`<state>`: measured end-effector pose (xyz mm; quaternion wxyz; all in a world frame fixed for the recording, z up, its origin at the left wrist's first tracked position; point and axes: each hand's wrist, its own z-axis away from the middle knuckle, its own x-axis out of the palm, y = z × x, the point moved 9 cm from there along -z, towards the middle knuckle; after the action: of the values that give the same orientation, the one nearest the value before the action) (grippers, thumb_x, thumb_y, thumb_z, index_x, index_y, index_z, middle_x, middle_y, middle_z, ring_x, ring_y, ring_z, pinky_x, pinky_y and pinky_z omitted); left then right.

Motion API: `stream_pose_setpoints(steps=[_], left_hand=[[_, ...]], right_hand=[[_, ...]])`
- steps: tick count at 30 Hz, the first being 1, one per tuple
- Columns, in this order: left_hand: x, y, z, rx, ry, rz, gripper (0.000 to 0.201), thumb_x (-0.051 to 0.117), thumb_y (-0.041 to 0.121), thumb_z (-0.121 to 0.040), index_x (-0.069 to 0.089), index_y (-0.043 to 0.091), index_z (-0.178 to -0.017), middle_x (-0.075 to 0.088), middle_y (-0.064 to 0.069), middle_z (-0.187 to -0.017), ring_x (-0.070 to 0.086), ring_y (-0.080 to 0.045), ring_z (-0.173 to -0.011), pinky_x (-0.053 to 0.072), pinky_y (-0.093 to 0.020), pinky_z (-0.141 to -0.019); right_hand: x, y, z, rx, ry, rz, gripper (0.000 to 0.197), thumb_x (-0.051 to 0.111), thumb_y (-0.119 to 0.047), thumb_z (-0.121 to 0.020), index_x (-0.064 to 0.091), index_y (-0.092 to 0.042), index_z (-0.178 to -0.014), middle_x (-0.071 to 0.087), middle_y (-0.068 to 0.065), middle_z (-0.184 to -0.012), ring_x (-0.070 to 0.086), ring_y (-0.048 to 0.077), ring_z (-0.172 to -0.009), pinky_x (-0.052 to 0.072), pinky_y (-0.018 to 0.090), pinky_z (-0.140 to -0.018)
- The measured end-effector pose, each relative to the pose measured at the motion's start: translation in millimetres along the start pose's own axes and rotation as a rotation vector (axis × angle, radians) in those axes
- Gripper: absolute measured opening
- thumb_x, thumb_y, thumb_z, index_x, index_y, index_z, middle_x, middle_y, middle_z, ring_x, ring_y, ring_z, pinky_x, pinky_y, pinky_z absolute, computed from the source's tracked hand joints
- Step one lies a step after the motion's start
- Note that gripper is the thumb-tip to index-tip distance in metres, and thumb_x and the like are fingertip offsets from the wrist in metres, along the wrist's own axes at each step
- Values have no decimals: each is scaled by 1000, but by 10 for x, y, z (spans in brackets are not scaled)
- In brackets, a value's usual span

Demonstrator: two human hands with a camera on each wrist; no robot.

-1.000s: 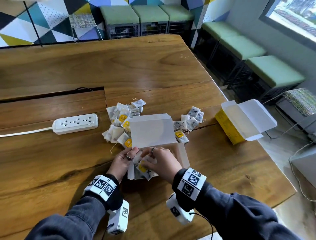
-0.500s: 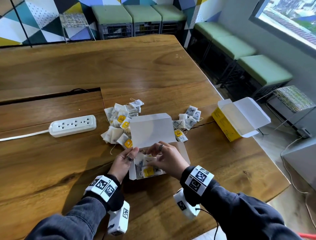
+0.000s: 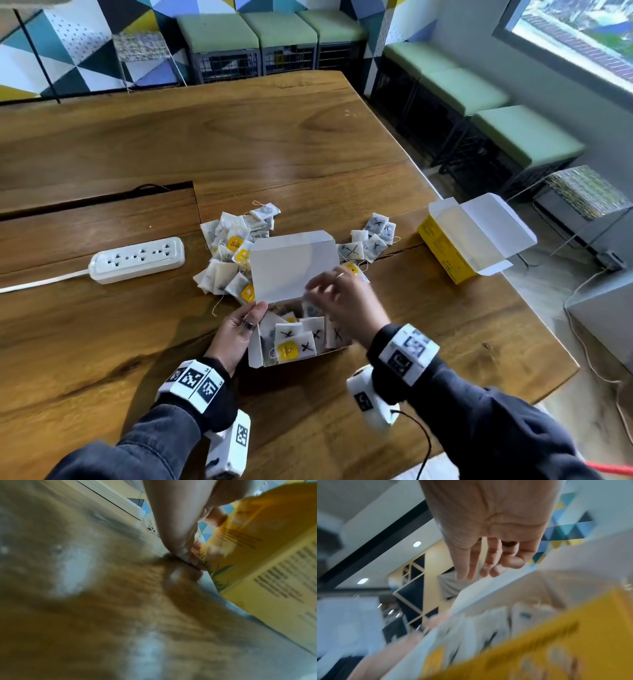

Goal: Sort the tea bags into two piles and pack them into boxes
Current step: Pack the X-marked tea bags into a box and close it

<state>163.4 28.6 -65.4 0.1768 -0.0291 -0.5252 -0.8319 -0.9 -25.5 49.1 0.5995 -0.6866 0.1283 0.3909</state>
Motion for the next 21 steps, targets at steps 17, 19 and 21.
stream_pose_setpoints(steps=[17,19,21], left_hand=[[-24,15,-10,-15,107,9,16,50,5,-91,65,10,-89,73,4,-69,68,-6,-62,54,-15,-58],[-14,22,-6,-7,106,31,9,60,10,-86,68,11,-87,74,1,-74,69,-8,-62,55,-19,-62],[-23,30,-4,-1,102,60,19,74,23,-67,72,13,-83,75,-2,-78,69,-10,-65,56,-21,-64]], right_hand=[[-153,1379,-927,376,-81,282,32,62,-35,-86,61,-16,-112,39,9,-127,40,31,-121,37,38,-101],[-200,1340,-930,337,-52,232,11,65,-26,-84,64,-16,-90,52,9,-113,48,27,-110,41,35,-97],[-303,1312,-881,297,4,148,4,64,-18,-84,61,-16,-86,60,5,-90,55,19,-89,47,31,-83]])
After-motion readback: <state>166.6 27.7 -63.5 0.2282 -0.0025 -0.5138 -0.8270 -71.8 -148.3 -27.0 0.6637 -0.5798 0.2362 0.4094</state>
